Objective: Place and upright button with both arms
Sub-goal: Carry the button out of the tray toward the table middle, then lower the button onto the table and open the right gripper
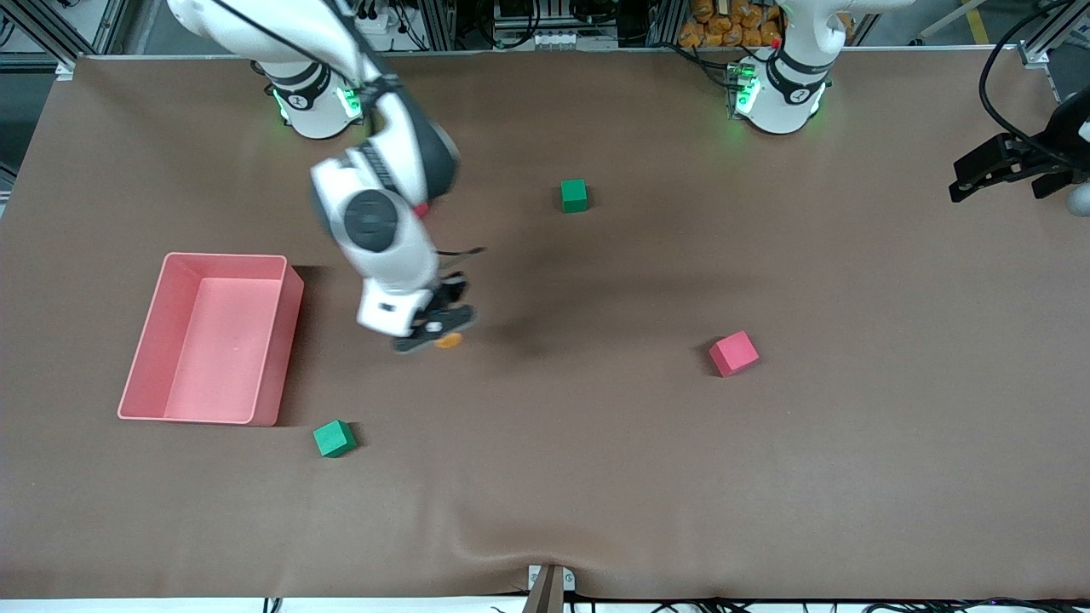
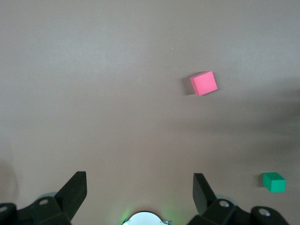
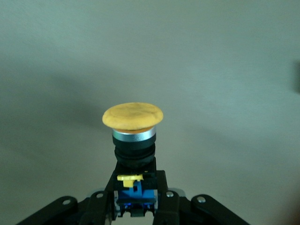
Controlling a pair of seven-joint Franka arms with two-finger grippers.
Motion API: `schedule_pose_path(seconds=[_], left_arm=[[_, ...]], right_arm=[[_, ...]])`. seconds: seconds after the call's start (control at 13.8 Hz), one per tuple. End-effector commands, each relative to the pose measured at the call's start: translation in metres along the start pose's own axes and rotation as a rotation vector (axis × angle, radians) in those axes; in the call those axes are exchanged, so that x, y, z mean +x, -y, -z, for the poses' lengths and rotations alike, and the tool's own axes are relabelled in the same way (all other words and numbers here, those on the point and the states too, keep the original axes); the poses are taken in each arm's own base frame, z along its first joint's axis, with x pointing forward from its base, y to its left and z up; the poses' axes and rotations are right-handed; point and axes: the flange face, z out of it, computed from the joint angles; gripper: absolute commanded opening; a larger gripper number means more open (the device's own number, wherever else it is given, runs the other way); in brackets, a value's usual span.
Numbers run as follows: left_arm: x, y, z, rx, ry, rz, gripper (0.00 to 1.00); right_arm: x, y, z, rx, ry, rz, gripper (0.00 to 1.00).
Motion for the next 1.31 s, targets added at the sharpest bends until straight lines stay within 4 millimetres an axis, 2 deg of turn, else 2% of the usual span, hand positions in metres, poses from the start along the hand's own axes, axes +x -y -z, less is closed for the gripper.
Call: schedule_pose_path(seconds=[0.0, 0.07, 0.22, 0.44, 0.51, 0.58, 0.65, 0.8, 0.94, 1.02, 1.16, 1.23], left_arm=[[0.0, -0.004, 0.004, -0.011, -0.002, -0.025, 1.0], [0.0, -0.007, 0.004, -0.01, -0.002, -0.028, 1.0], [0.0, -0.009, 0.003, -0.003, -0.001, -0.028, 1.0], [0.001, -0.001, 0.002, -0.01, 0.003, -0.021, 1.0], [0.003, 0.0, -0.002, -0.011, 0.009, -0.018, 1.0], [0.007, 0.0, -0.007, -0.01, 0.02, -0.022, 1.0], [0.008, 0.001, -0.009, -0.012, 0.023, -0.024, 1.0], [0.016, -0.007, -0.021, -0.003, 0.045, -0.037, 1.0], [0.015, -0.014, -0.02, -0.004, 0.044, -0.051, 1.0], [0.015, -0.016, -0.021, -0.005, 0.044, -0.053, 1.0], [0.023, -0.024, -0.037, -0.026, 0.078, -0.067, 1.0], [0.03, -0.025, -0.049, -0.034, 0.101, -0.067, 1.0]], right_arm=[[0.026, 0.053, -0.031, -0.019, -0.01, -0.127, 0.02], [0.026, 0.077, -0.042, -0.015, -0.031, -0.159, 0.05], [0.025, 0.108, -0.067, 0.009, -0.09, -0.227, 0.05], [0.024, 0.137, -0.099, 0.046, -0.147, -0.299, 0.12], [0.024, 0.144, -0.108, 0.056, -0.158, -0.329, 0.25], [0.024, 0.144, -0.112, 0.058, -0.154, -0.361, 0.81], [0.023, 0.143, -0.113, 0.057, -0.151, -0.376, 1.0], [0.024, 0.143, -0.097, 0.067, -0.156, -0.39, 1.0], [0.025, 0.133, -0.082, 0.056, -0.132, -0.419, 1.0], [0.027, 0.125, -0.062, 0.062, -0.132, -0.435, 1.0], [0.034, 0.085, -0.017, 0.068, -0.122, -0.496, 1.0], [0.03, 0.074, 0.007, 0.057, -0.109, -0.51, 1.0]])
